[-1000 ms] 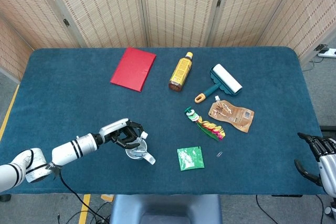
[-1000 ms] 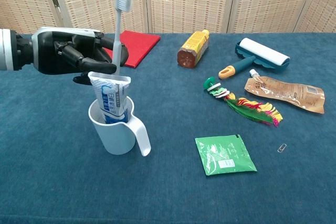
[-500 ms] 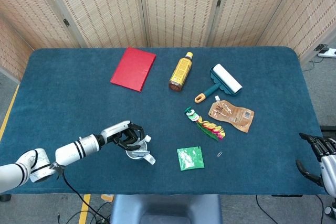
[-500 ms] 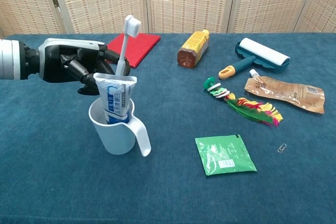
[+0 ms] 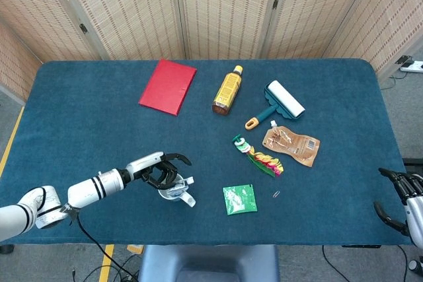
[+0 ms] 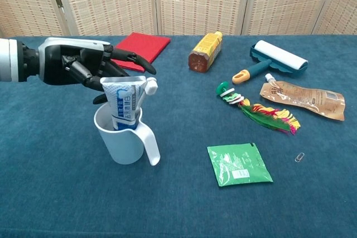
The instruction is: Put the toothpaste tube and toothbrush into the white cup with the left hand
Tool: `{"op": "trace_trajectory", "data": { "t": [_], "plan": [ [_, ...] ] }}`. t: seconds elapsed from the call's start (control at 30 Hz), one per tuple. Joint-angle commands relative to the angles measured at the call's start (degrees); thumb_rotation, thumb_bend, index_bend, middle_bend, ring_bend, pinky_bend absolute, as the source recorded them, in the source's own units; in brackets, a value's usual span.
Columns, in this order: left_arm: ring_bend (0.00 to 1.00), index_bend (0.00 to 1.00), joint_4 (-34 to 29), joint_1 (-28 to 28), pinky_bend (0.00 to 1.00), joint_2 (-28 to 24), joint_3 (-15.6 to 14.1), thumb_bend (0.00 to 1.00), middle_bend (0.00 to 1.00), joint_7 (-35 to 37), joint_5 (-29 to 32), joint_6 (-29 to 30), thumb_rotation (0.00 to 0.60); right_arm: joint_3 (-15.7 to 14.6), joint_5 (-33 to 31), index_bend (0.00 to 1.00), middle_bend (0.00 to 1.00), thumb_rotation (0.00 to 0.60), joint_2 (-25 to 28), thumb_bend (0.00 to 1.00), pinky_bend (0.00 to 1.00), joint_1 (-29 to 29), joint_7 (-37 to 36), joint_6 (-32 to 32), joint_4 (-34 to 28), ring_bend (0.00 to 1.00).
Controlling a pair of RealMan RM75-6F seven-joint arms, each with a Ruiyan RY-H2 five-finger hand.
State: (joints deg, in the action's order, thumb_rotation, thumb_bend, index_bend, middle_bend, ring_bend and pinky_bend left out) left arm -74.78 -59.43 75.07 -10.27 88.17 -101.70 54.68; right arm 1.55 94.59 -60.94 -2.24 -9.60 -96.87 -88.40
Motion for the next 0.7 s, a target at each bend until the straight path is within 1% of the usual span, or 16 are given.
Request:
{"op": "trace_trajectory", "data": {
  "t": [0.03, 0.1, 0.17, 0.23, 0.37, 0.47, 0.57, 0.7],
  "plan": [
    [0.40, 0.20, -0.1, 0.6, 0.59, -0.7, 0.5, 0.42, 0.51, 0.6, 1.5, 1.1, 0.595, 0.0, 0.0, 0.19, 0.29, 0.600, 0.0, 0.22, 0.26, 0.0, -0.1, -0.1, 0.1, 0.25],
    [0.30, 0.20, -0.2, 1.2, 0.49, -1.4, 1.0, 0.42, 0.43, 0.8, 2.8, 1.7, 0.596, 0.1, 0.0, 0.19, 0.29, 0.600, 0.1, 0.22, 0.26, 0.0, -0.2, -0.1, 0.1, 0.25],
    [0.23, 0.20, 0.1, 1.9, 0.40, -2.3, 1.5, 0.42, 0.37, 0.1, 4.0, 2.1, 0.595, 0.1, 0.1, 0.19, 0.29, 0.600, 0.2, 0.22, 0.26, 0.0, -0.3, -0.3, 0.1, 0.25],
    [0.21, 0.20, 0.5, 2.7, 0.35, -2.9, 1.9, 0.42, 0.36, -1.2, 5.0, 2.6, 0.593, 0.2, 0.1, 0.19, 0.29, 0.600, 0.2, 0.22, 0.26, 0.1, -0.4, -0.3, 0.1, 0.25],
    [0.20, 0.20, 0.6, 5.2, 0.31, -4.2, 3.3, 0.42, 0.35, -5.2, 8.9, 3.1, 0.593, 0.3, 0.1, 0.19, 0.29, 0.600, 0.3, 0.22, 0.26, 0.2, -0.5, -0.1, 0.1, 0.25],
    [0.20, 0.22, 0.8, 7.5, 0.30, -5.3, 4.1, 0.42, 0.35, -12.3, 12.8, 2.2, 0.600, 0.4, -0.1, 0.19, 0.29, 0.600, 0.4, 0.22, 0.26, 0.4, -0.7, 0.2, 0.3, 0.25],
    [0.20, 0.23, 0.8, 10.8, 0.29, -5.5, 5.6, 0.42, 0.35, -23.4, 18.6, 2.3, 0.600, 0.7, -0.5, 0.19, 0.29, 0.600, 0.5, 0.22, 0.26, 0.9, -0.8, 1.0, 0.5, 0.25],
    [0.20, 0.25, 0.2, 15.9, 0.27, -4.8, 7.5, 0.42, 0.35, -41.0, 27.1, 4.8, 0.600, 0.8, -1.1, 0.19, 0.29, 0.600, 0.7, 0.23, 0.26, 2.0, -1.1, 3.2, 0.9, 0.25]
  ]
}}
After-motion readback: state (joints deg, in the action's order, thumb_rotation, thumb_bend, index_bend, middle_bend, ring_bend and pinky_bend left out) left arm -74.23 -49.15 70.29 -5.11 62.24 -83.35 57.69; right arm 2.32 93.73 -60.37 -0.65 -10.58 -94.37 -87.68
